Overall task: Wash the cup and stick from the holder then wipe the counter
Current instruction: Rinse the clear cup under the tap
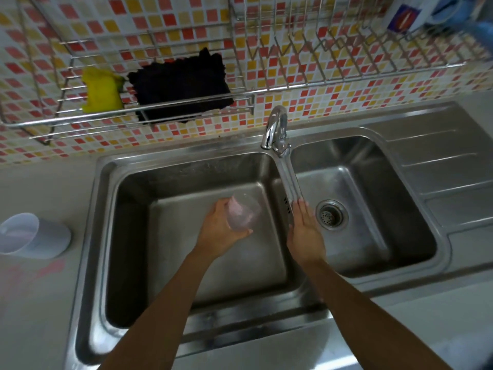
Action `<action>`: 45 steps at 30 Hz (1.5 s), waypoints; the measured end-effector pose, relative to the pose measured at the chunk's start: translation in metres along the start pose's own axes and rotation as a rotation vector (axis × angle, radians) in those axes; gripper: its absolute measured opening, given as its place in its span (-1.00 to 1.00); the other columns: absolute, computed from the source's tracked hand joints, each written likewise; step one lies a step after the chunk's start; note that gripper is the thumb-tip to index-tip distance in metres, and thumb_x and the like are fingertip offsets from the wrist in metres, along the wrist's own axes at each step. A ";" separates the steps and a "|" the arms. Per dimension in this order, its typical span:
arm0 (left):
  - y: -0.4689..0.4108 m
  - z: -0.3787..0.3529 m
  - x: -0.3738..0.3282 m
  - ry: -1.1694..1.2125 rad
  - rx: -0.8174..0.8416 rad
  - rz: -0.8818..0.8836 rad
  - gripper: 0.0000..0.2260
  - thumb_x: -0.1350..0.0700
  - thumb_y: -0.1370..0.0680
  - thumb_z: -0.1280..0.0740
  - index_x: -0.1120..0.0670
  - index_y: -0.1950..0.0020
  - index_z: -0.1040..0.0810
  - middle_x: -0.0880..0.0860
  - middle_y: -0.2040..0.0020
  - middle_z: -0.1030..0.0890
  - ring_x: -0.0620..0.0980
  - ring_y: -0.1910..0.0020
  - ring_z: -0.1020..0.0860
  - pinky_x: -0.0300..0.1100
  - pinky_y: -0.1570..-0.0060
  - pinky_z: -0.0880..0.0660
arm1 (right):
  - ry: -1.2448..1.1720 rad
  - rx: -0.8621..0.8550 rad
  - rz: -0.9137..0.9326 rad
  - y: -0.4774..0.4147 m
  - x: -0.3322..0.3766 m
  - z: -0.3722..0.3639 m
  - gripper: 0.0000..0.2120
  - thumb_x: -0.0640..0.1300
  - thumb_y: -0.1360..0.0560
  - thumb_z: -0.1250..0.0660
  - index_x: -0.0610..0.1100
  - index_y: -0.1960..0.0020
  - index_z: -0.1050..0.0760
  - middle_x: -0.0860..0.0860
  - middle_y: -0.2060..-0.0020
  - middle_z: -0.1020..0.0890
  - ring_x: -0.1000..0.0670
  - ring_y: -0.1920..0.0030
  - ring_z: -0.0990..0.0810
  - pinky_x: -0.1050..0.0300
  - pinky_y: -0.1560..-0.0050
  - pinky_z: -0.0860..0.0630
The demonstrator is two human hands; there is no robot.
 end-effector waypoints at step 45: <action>0.038 0.022 0.017 -0.549 -0.226 -0.109 -0.29 0.09 -0.28 -0.57 0.15 -0.35 -0.36 0.23 -0.22 -0.40 0.19 -0.16 -0.39 0.06 -0.19 -0.45 | 0.092 0.021 0.018 0.002 0.005 0.000 -0.32 -0.30 -0.42 -0.20 -0.30 -0.51 -0.09 -0.23 -0.50 -0.18 -0.16 -0.52 -0.10 -0.04 -0.52 0.02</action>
Point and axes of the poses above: each hand's wrist, its own y-axis away from the middle knuckle, its own z-axis out of the back of the hand, x = y × z, the point moved 7 cm from there along -y, towards the middle knuckle
